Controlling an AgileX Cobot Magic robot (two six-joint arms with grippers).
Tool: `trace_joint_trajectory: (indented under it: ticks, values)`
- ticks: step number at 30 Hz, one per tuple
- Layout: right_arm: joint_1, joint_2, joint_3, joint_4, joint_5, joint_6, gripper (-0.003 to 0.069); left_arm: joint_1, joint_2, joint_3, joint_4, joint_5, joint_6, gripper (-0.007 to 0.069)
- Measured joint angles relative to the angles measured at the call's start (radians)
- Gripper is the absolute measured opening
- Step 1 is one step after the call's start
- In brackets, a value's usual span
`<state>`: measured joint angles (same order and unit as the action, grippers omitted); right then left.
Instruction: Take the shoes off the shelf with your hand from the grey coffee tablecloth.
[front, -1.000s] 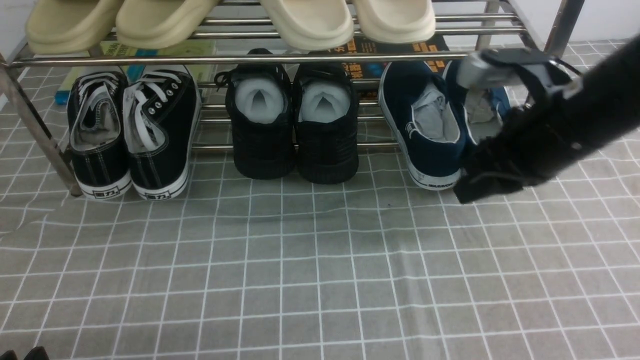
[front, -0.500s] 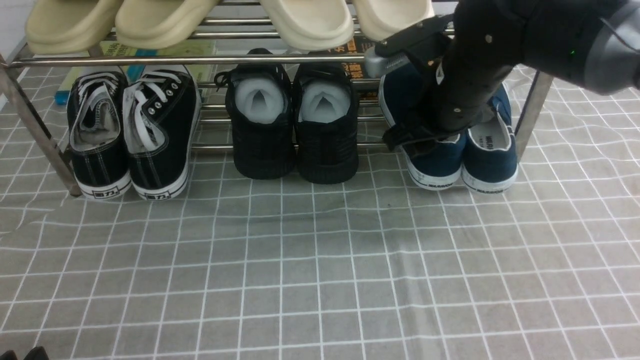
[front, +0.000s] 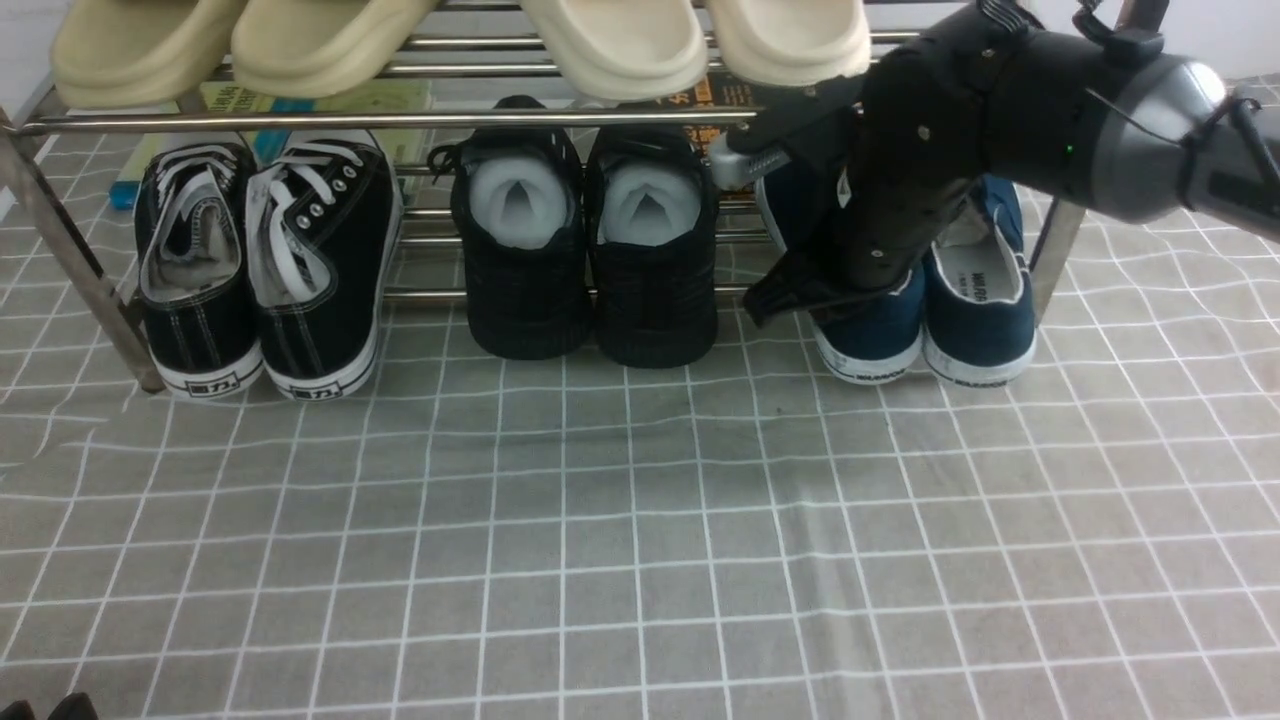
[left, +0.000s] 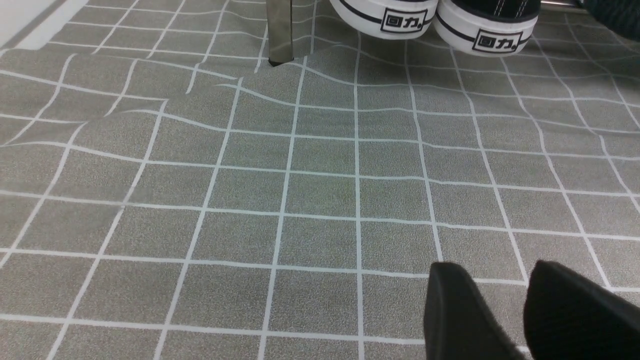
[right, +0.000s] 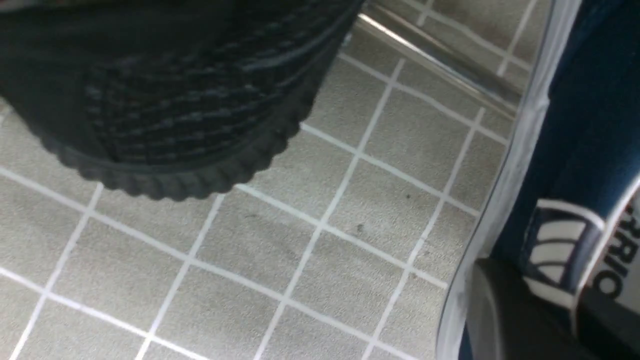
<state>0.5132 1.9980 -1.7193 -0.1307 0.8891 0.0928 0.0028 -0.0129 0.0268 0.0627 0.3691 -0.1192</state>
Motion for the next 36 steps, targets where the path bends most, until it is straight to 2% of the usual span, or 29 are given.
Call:
trace_joint_trajectory:
  ticks: [10, 14, 19, 24, 25, 27, 29, 36]
  values:
    - [0.022, -0.197, 0.0, 0.061, 0.179, -0.001, 0.0029, 0.0, 0.0, 0.0, 0.0, 0.0, 0.0, 0.024]
    - [0.069, -0.268, 0.013, 0.074, 0.291, 0.006, 0.0029, 0.0, 0.0, 0.0, 0.0, 0.0, 0.0, 0.024]
    - [0.152, -0.344, 0.089, 0.073, 0.355, 0.057, 0.0029, 0.0, 0.0, 0.0, 0.0, 0.0, 0.0, 0.024]
    - [0.237, -0.416, 0.207, 0.076, 0.346, 0.126, 0.0029, 0.0, 0.0, 0.0, 0.001, 0.0, 0.0, 0.024]
    - [0.275, -0.453, 0.275, 0.081, 0.326, 0.179, 0.0029, 0.0, 0.0, 0.0, 0.001, 0.0, 0.0, 0.024]
    - [0.289, -0.469, 0.302, 0.082, 0.312, 0.201, 0.0029, 0.0, 0.0, 0.0, 0.001, 0.0, 0.0, 0.024]
    - [0.333, -0.495, 0.404, 0.085, 0.251, 0.273, 0.003, 0.0, 0.0, 0.0, 0.001, 0.0, 0.0, 0.024]
    - [0.369, -0.459, 0.561, 0.088, 0.011, 0.328, 0.0041, 0.0, 0.0, 0.0, 0.001, 0.0, 0.0, 0.024]
